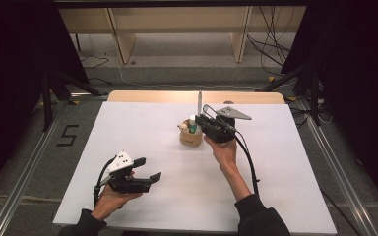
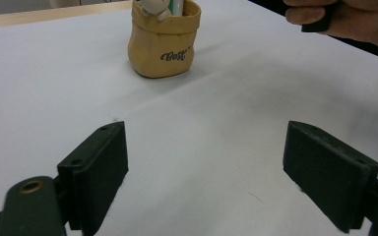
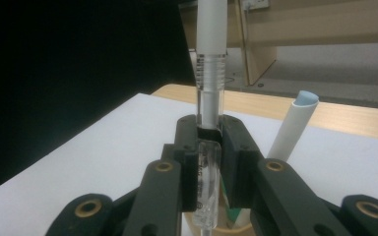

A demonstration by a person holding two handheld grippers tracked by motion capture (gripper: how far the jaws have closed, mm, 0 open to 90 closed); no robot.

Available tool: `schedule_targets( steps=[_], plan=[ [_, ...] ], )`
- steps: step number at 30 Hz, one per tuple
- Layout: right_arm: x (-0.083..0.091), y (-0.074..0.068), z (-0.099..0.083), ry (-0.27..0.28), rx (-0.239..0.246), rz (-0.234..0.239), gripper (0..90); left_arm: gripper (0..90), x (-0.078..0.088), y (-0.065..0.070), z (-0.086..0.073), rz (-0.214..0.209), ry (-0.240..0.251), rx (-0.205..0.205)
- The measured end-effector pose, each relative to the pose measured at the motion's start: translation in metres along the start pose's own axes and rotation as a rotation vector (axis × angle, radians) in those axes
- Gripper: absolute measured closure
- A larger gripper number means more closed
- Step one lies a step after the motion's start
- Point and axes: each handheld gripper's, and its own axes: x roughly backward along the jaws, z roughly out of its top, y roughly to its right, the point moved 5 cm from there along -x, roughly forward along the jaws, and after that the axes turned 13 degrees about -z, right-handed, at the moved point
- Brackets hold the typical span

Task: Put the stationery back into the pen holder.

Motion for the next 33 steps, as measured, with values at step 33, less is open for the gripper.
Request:
schedule_targets(
  steps=[33],
  plan=[
    [-0.027, 0.003, -0.007, -0.03, -0.003, -0.044, 79.2, 16.3, 0.005, 0.001, -0.003, 0.002, 0.026, 0.004]
  ],
)
